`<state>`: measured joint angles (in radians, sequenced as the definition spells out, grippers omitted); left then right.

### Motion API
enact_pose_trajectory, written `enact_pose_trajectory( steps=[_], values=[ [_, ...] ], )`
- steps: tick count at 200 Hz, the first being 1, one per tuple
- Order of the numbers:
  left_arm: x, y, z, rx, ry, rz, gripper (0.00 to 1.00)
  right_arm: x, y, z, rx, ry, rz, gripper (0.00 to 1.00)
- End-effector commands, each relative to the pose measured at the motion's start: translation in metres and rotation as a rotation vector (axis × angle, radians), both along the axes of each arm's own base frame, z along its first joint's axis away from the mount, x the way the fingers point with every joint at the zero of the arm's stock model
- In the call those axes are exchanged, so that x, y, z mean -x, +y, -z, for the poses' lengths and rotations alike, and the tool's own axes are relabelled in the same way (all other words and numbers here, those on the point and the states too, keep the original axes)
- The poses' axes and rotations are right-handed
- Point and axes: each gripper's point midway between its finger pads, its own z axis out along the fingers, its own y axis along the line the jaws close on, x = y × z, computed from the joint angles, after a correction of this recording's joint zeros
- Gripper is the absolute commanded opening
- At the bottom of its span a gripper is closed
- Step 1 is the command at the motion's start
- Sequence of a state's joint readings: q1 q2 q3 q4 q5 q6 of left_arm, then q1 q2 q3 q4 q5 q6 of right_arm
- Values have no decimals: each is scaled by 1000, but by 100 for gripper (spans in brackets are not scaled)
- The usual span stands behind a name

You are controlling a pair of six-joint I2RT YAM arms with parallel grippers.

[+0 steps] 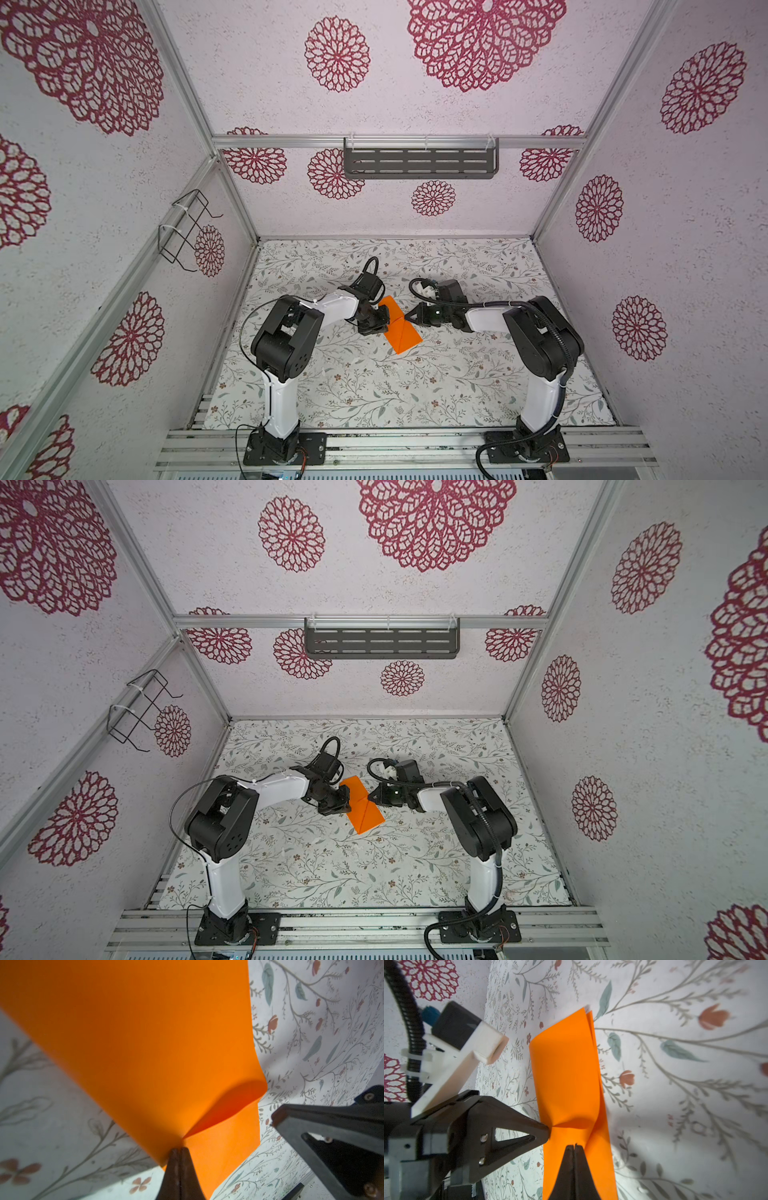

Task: Fold a paper plane with a square sheet of paper (pick it up from the middle)

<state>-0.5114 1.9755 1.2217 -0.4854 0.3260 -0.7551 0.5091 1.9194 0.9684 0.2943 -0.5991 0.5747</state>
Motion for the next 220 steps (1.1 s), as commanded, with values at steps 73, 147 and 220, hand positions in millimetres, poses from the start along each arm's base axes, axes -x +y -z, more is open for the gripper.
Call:
enact_pose_trajectory(
  steps=[73, 147, 220],
  values=[
    [23, 30, 31, -152, 92, -15, 0, -22, -27, 33, 160, 65, 159, 2],
    [20, 29, 29, -150, 81, -16, 0, -13, -11, -29, -7, -67, 46, 3],
    [11, 18, 20, -102, 45, 14, 0, 16, 24, -5, -9, -6, -76, 3]
  ],
)
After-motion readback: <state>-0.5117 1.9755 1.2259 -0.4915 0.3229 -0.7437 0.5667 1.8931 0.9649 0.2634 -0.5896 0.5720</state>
